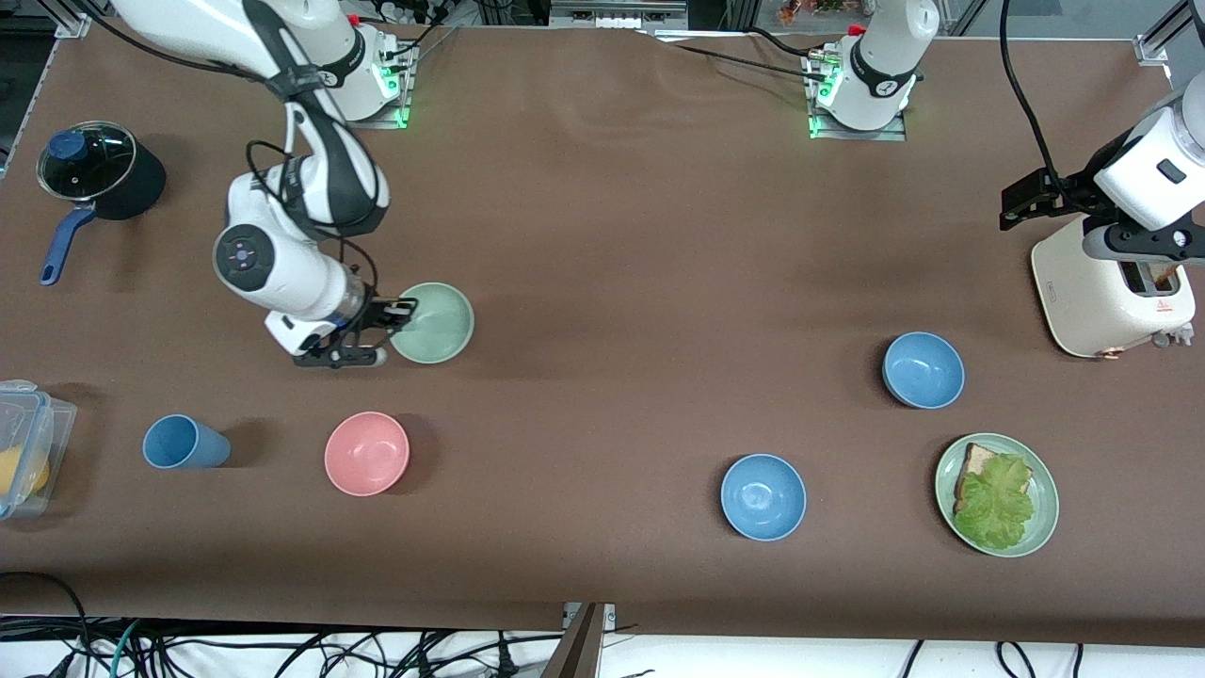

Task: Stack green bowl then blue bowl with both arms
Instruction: 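Slide the green bowl with the right gripper toward the table middle, then withdraw the right gripper while the left gripper reaches the blue bowl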

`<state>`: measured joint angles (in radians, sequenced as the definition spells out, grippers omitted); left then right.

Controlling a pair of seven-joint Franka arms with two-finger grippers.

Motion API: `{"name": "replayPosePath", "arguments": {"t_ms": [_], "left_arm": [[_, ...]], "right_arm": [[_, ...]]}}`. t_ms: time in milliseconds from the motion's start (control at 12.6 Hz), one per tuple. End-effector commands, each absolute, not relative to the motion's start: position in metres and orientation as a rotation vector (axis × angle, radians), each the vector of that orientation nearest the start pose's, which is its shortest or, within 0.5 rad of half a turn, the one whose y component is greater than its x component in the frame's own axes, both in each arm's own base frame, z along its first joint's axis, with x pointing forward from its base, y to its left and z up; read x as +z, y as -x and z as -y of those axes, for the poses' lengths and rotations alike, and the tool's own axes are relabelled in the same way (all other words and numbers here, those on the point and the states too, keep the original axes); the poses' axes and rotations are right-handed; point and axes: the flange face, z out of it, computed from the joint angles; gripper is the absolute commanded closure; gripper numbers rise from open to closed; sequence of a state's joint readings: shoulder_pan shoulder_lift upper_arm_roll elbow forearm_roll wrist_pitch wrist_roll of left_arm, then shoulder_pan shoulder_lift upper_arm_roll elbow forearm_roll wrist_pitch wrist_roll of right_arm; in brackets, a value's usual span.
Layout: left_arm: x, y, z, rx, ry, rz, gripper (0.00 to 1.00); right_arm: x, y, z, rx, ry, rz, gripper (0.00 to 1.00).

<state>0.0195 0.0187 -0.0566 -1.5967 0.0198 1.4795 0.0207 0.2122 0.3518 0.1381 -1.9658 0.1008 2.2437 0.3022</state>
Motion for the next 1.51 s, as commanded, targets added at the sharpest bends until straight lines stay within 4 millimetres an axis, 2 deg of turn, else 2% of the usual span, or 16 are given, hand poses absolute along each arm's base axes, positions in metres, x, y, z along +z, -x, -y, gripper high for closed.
{"name": "replayPosePath", "arguments": {"t_ms": [0,79,159,317,476,556,635,714,794,873,952,1032,1111,1190,1270,1429], "left_arm": [[0.601,-0.549,0.020,0.220,3.141,-0.080,0.00],[0.601,-0.549,0.020,0.222,3.140,-0.080,0.00],[0.601,-0.549,0.020,0.222,3.140,-0.080,0.00],[0.601,-0.549,0.020,0.220,3.142,-0.080,0.00],[0.601,-0.549,0.020,0.222,3.140,-0.080,0.00],[0.601,-0.549,0.020,0.222,3.140,-0.080,0.00],[0.601,-0.549,0.020,0.220,3.141,-0.080,0.00],[0.601,-0.549,0.020,0.222,3.140,-0.080,0.00],[0.601,-0.549,0.020,0.222,3.140,-0.080,0.00],[0.601,-0.549,0.020,0.220,3.141,-0.080,0.00],[0.601,-0.549,0.020,0.222,3.140,-0.080,0.00],[0.601,-0.549,0.019,0.222,3.141,-0.080,0.00],[0.601,-0.549,0.020,0.222,3.142,-0.083,0.00],[0.601,-0.549,0.019,0.222,3.141,-0.080,0.00],[0.601,-0.549,0.019,0.222,3.141,-0.085,0.00],[0.597,-0.549,0.019,0.236,3.140,-0.092,0.00]], "right_arm": [[0.279,-0.555,-0.315,0.168,3.032,-0.192,1.00],[0.274,-0.551,-0.360,0.144,3.015,-0.262,1.00],[0.266,-0.552,-0.383,0.135,2.996,-0.342,1.00],[0.254,-0.543,-0.414,0.099,2.966,-0.378,1.00],[0.238,-0.533,-0.433,0.073,2.941,-0.430,1.00],[0.232,-0.525,-0.444,0.060,2.930,-0.440,0.95],[0.230,-0.524,-0.446,0.059,2.931,-0.439,0.75],[0.229,-0.524,-0.444,0.063,2.932,-0.447,0.39],[0.231,-0.524,-0.445,0.061,2.934,-0.440,0.13],[0.235,-0.526,-0.442,0.056,2.932,-0.443,0.01],[0.239,-0.530,-0.439,0.046,2.932,-0.438,0.01],[0.254,-0.539,-0.428,0.031,2.942,-0.443,0.01],[0.265,-0.550,-0.409,0.032,2.968,-0.467,0.01],[0.286,-0.560,-0.391,0.027,2.991,-0.464,0.01],[0.301,-0.568,-0.368,0.040,3.025,-0.430,0.01],[0.332,-0.590,-0.311,0.057,3.094,-0.340,0.01]]}}
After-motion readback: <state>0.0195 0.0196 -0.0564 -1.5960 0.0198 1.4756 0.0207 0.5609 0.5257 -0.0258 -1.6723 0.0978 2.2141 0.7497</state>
